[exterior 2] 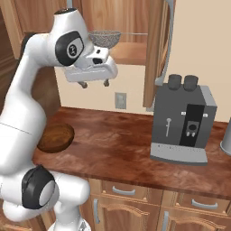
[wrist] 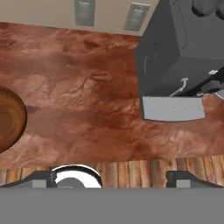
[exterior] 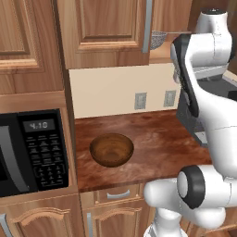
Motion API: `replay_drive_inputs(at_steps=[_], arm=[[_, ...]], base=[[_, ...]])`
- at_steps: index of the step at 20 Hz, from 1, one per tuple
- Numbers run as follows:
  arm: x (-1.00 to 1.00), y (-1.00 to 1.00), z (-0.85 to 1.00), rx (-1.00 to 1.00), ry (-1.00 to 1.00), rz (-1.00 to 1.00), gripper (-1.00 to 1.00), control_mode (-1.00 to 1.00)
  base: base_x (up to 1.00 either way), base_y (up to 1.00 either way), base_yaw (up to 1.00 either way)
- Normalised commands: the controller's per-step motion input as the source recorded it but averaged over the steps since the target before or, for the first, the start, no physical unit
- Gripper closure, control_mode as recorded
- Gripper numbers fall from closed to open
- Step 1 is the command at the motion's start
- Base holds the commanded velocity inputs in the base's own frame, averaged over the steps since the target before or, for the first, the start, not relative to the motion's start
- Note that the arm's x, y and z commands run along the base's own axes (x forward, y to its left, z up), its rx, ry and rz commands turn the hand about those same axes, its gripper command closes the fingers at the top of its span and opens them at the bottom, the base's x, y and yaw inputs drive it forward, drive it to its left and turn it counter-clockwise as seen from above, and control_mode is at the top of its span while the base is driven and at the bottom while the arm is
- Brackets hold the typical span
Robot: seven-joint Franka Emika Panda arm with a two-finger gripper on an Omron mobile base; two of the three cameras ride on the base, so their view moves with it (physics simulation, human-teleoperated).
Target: Open the cabinet and setup a tea strainer by placing it in the bowl upright.
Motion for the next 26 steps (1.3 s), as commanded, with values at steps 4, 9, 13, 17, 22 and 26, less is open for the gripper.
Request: replay_drive_inputs(at_steps=[4,9,13,17,22,26], arm=[[0.13,0.23,0.13,0.35,-0.56,-0.37,-1.00,-1.00],[-0.02,0.09,0.92,0.04,-0.36,-0.04,-1.00,-1.00],[0.00,0.26,1.00,-0.02,-0.39,0.06,-1.00,-1.00],[0.00,0.49,0.73,-0.04,-0.33,0.06,-1.00,-1.00],[0.03,0.91,0.24,-0.15,-0.24,0.00,-1.00,-1.00],[0.05,0.73,0.02,-0.17,-0.17,0.00,-1.00,-1.00]], base=[[0.00,0.00,0.00],[0.00,0.00,0.00],[0.00,0.00,0.00],[0.00,0.00,0.00],[0.00,0.00,0.00],[0.00,0.00,0.00]])
